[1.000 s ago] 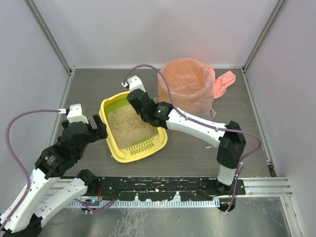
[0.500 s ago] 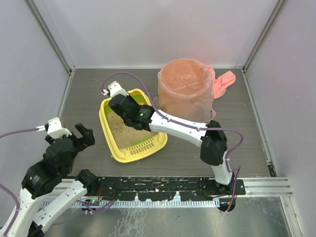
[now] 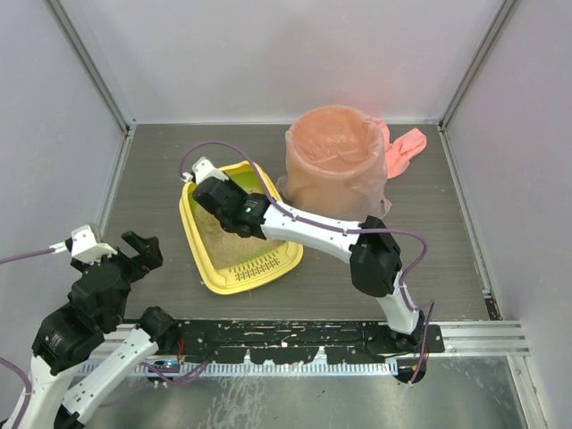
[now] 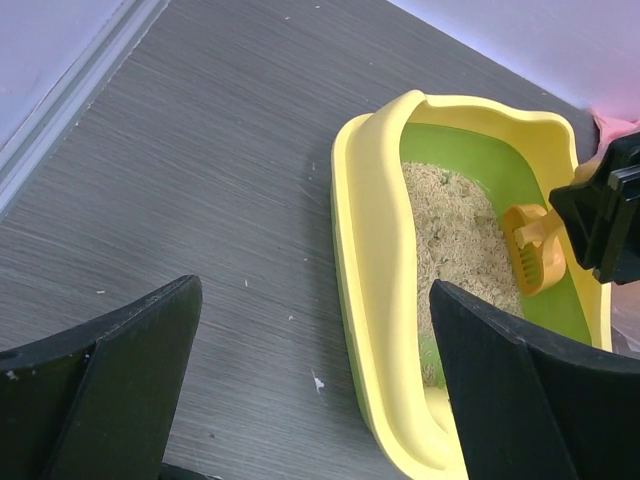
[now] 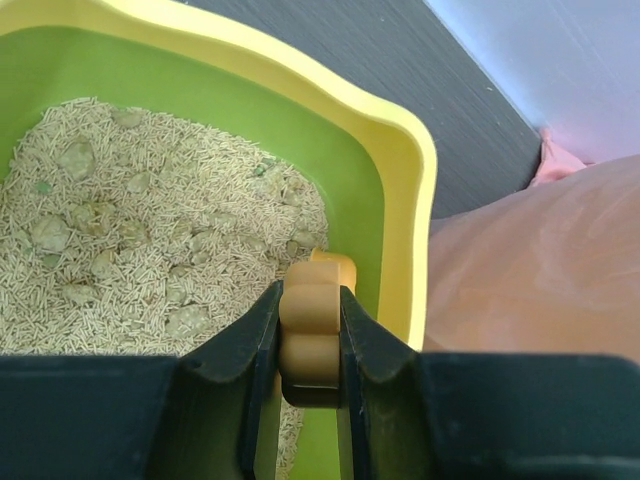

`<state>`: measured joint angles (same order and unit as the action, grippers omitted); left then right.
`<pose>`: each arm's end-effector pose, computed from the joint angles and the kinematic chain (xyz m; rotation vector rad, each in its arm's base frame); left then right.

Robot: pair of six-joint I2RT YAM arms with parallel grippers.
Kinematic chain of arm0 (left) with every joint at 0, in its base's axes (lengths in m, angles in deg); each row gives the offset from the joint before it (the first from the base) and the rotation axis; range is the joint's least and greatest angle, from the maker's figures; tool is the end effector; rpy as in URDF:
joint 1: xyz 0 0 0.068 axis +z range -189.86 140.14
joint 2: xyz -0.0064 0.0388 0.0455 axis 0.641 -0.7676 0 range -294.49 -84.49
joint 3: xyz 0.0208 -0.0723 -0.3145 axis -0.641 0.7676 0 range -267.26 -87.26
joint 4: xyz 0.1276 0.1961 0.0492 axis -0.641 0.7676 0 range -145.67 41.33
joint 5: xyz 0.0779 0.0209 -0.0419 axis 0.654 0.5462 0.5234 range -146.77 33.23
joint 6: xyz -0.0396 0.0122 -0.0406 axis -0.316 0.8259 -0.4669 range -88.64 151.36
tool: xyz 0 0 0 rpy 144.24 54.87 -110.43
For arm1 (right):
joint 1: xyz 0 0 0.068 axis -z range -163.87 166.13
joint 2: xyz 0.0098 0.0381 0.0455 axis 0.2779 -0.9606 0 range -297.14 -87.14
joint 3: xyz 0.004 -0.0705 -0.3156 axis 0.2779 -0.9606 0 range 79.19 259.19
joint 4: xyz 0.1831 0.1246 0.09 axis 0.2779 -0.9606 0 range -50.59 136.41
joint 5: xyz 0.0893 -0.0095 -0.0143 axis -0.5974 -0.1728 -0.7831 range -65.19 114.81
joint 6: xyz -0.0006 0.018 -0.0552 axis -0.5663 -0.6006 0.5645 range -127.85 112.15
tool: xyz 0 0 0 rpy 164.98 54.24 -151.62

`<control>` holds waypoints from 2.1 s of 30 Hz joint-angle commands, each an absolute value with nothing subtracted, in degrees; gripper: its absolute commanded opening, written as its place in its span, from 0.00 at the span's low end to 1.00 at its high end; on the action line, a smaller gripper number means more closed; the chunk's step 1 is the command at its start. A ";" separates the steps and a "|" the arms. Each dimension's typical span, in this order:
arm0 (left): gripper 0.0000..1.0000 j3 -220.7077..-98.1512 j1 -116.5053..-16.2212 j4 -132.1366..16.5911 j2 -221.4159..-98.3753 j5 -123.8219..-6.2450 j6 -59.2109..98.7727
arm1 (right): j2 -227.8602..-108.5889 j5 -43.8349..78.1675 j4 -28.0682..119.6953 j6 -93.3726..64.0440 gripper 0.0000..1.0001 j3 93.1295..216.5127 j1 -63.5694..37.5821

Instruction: Clean the litter box

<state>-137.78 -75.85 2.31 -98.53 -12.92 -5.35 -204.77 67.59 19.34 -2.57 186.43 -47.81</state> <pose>-0.0218 0.0513 0.3316 -0.4976 1.7720 -0.1409 0.2353 0.4167 0.3491 -0.8186 1.8676 -0.1996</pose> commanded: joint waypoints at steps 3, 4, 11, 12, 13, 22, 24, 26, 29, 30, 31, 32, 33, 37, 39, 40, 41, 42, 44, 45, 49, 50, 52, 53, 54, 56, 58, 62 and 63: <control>0.98 -137.30 -75.63 0.93 -99.03 -12.05 -6.17 | -204.93 63.39 20.60 -5.30 0.01 188.31 -46.46; 0.98 -137.24 -75.61 0.75 -99.01 -12.04 -6.17 | -204.76 61.87 20.58 -6.42 0.01 188.38 -46.08; 0.98 -136.54 -75.64 -0.01 -98.76 -12.38 -6.17 | -204.42 54.01 18.98 -11.67 0.01 191.99 -45.74; 0.98 -136.56 -75.64 -0.01 -98.78 -12.43 -6.21 | -204.58 53.05 18.62 -12.27 0.01 192.75 -45.74; 0.98 -136.50 -75.64 -0.07 -98.76 -12.47 -6.17 | -204.68 52.17 18.01 -12.97 0.01 193.61 -45.79; 0.98 -136.04 -75.62 -0.68 -99.48 -12.69 -6.17 | -204.49 47.62 16.00 -19.06 0.01 198.71 -45.74; 0.98 -136.04 -75.63 -0.66 -99.60 -12.70 -6.17 | -204.03 47.20 15.95 -20.00 0.01 199.06 -45.74; 0.98 -135.92 -75.60 -0.64 -99.61 -12.65 -6.17 | -203.29 47.09 15.97 -20.94 0.01 198.98 -45.46; 0.98 -135.82 -75.63 -0.79 -99.61 -12.65 -6.17 | -201.31 48.25 16.59 -21.30 0.01 197.33 -44.77; 0.98 -135.75 -75.61 -0.78 -99.61 -12.72 -6.22 | -200.26 48.30 17.26 -21.48 0.00 196.15 -44.38; 0.98 -135.73 -75.60 -0.81 -99.61 -12.74 -6.18 | -198.93 48.11 18.11 -21.74 0.01 194.61 -43.96; 0.98 -135.68 -75.62 -0.87 -99.61 -12.82 -6.21 | -197.60 47.43 19.05 -22.08 0.01 193.14 -43.60; 0.98 -135.68 -75.61 -0.95 -99.75 -12.87 -6.19 | -196.41 46.70 19.82 -22.42 0.01 191.75 -43.10; 0.98 -135.50 -75.60 -1.33 -100.24 -13.16 -6.17 | -193.63 46.40 20.55 -21.83 0.01 188.66 -41.62; 0.98 -135.40 -75.59 -1.44 -100.53 -13.31 -6.17 | -193.34 47.25 20.04 -20.75 0.01 187.93 -41.09; 0.98 -135.41 -75.63 -1.45 -100.69 -13.43 -6.17 | -193.32 47.64 19.76 -20.42 0.01 187.57 -40.88; 0.98 -135.33 -75.63 -1.57 -100.81 -13.51 -6.17 | -193.24 47.87 19.61 -20.09 0.01 187.04 -40.65; 0.98 -135.37 -75.62 -1.56 -100.95 -13.63 -6.09 | -193.11 47.99 19.58 -19.87 0.01 186.46 -40.49; 0.98 -135.26 -75.62 -1.68 -101.13 -13.77 -6.01 | -193.12 47.93 19.58 -19.46 0.00 185.69 -40.25; 0.98 -135.25 -75.59 -1.83 -101.29 -13.91 -6.04 | -193.26 47.97 19.57 -19.16 0.01 185.43 -40.18; 0.98 -135.26 -75.61 -2.00 -101.58 -14.28 -5.82 | -194.13 50.42 19.00 -17.67 0.01 185.38 -40.16; 0.98 -135.24 -75.62 -2.08 -101.62 -14.30 -5.74 | -194.23 51.11 18.98 -17.31 0.01 185.36 -40.20; 0.98 -135.21 -75.63 -2.17 -101.76 -14.39 -5.65 | -194.51 52.28 18.99 -16.48 0.01 185.24 -40.16; 0.98 -135.23 -75.64 -2.18 -101.84 -14.45 -5.60 | -194.57 52.84 18.99 -15.94 0.01 185.34 -40.24; 0.98 -135.18 -75.64 -2.26 -101.97 -14.48 -5.56 | -194.70 53.21 18.94 -15.56 0.01 185.29 -40.29; 0.98 -135.16 -75.67 -2.32 -102.13 -14.65 -5.52 | -194.93 53.56 19.04 -14.93 0.01 185.34 -40.29; 0.98 -135.03 -75.64 -2.53 -102.32 -14.74 -5.47 | -195.26 53.72 18.95 -14.37 0.01 185.29 -40.28; 0.98 -134.90 -75.63 -2.69 -102.61 -14.89 -5.42 | -195.89 54.17 19.03 -13.81 0.01 184.82 -40.33; 0.98 -134.90 -75.57 -2.78 -102.60 -14.85 -5.39 | -195.99 54.46 19.26 -13.52 0.01 184.53 -40.37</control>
